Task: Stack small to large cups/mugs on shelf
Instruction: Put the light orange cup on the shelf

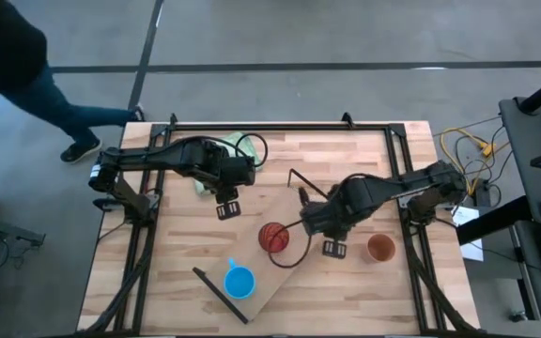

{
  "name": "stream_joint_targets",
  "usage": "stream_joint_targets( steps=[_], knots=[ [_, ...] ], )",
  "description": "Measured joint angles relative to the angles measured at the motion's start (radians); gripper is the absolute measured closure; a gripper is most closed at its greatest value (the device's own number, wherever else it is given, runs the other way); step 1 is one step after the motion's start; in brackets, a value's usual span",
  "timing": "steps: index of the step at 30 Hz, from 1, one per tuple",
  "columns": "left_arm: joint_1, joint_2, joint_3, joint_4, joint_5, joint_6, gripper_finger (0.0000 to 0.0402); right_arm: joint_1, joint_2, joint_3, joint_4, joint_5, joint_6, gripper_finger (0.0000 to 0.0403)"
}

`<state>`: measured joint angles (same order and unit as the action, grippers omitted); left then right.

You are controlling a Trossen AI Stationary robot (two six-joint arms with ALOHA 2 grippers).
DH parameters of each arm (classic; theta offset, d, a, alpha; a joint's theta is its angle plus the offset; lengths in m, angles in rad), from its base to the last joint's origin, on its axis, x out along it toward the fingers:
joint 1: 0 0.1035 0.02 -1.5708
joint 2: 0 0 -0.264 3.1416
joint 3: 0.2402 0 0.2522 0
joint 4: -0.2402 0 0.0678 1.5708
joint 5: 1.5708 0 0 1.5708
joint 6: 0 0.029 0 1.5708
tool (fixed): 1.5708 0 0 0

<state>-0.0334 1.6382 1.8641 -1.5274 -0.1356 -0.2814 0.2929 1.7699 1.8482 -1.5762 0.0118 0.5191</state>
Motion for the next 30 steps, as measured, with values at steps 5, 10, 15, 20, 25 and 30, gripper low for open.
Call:
stream_joint_targets(
  steps=[5, 10, 15, 20, 25, 30],
  knots=[
    [0.0, 0.0, -0.002, 0.0, 0.0, 0.0, 0.0324, 0.023, -0.13, -0.135, 0.005, 0.019, 0.107, 0.0334],
    [0.0, 0.0, -0.003, 0.001, 0.001, 0.0, 0.0324, 0.035, -0.294, -0.299, 0.007, 0.016, 0.222, 0.0335],
    [0.0, 0.0, -0.002, 0.0, 0.002, -0.001, 0.0324, 0.037, -0.455, -0.452, 0.053, -0.051, 0.439, 0.0335],
    [0.001, 0.0, -0.005, 0.002, 0.002, -0.046, 0.0324, 0.045, -0.562, -0.603, 0.213, -0.142, 0.569, 0.0335],
    [0.001, 0.0, -0.005, 0.002, 0.002, -0.053, 0.0324, 0.047, -0.577, -0.729, 0.269, -0.141, 0.488, 0.0335],
    [0.001, 0.0, -0.005, 0.002, 0.002, -0.053, 0.0324, 0.048, -0.578, -0.82, 0.268, -0.141, 0.422, 0.0335]
  ],
)
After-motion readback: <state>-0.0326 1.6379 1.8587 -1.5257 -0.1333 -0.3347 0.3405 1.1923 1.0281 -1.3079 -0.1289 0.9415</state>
